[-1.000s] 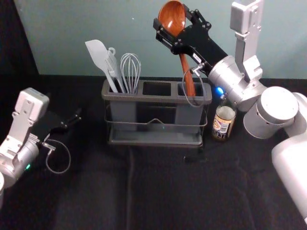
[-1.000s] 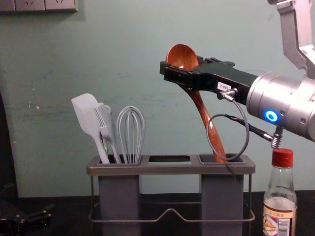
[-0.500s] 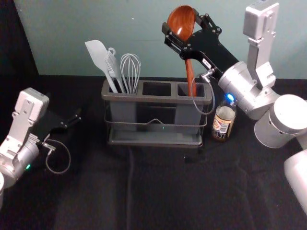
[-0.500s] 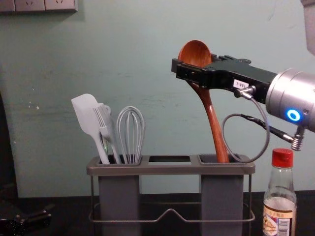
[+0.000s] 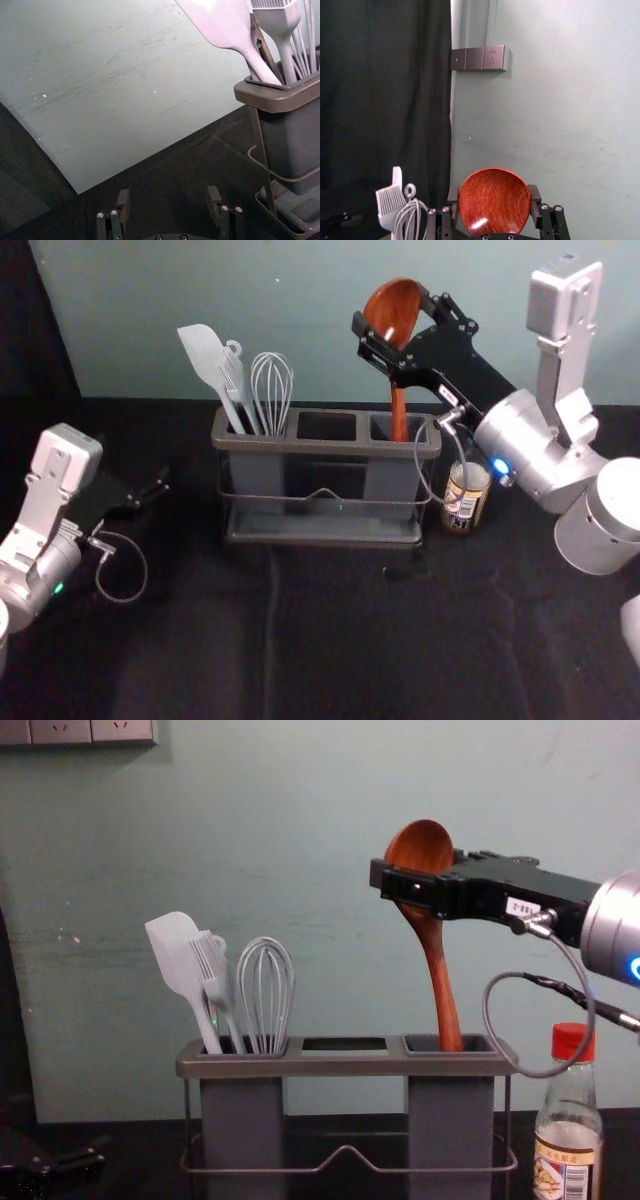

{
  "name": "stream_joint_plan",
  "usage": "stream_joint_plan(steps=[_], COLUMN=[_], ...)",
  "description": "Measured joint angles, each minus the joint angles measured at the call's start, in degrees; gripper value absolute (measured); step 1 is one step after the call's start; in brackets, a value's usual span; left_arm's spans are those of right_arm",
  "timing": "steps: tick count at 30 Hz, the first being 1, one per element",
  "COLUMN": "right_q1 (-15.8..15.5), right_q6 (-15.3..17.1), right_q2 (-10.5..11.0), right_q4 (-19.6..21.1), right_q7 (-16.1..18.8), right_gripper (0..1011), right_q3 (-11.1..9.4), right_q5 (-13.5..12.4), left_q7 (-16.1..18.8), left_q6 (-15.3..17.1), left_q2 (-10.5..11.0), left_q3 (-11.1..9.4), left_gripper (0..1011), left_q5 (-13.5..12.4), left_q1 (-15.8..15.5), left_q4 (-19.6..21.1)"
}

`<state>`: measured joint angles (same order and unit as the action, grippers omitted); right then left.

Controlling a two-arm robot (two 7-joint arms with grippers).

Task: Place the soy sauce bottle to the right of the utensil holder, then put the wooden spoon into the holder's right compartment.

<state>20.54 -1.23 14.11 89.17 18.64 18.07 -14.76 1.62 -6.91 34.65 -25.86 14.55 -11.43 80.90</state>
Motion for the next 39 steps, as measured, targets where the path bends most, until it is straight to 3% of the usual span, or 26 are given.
stream_joint_plan(steps=[13, 39], right_q1=[-2.2, -2.5], right_q6=[1.4, 1.9], right_q2=[1.0, 1.1], right_q4=[1.0, -2.9], right_q7=[-0.5, 0.4], right_gripper=[836, 837], right_q3=[-0.4, -0.1], right_q5=[-0.5, -2.1], left_q7=[0.0, 0.0], left_q6=[0.0, 0.0], left_q2=[0.0, 0.0], left_q3=[0.0, 0.0], left_gripper=[1005, 1005], left_q5=[0.0, 0.0], left_q1=[0.0, 0.0], left_q4=[0.0, 0.0])
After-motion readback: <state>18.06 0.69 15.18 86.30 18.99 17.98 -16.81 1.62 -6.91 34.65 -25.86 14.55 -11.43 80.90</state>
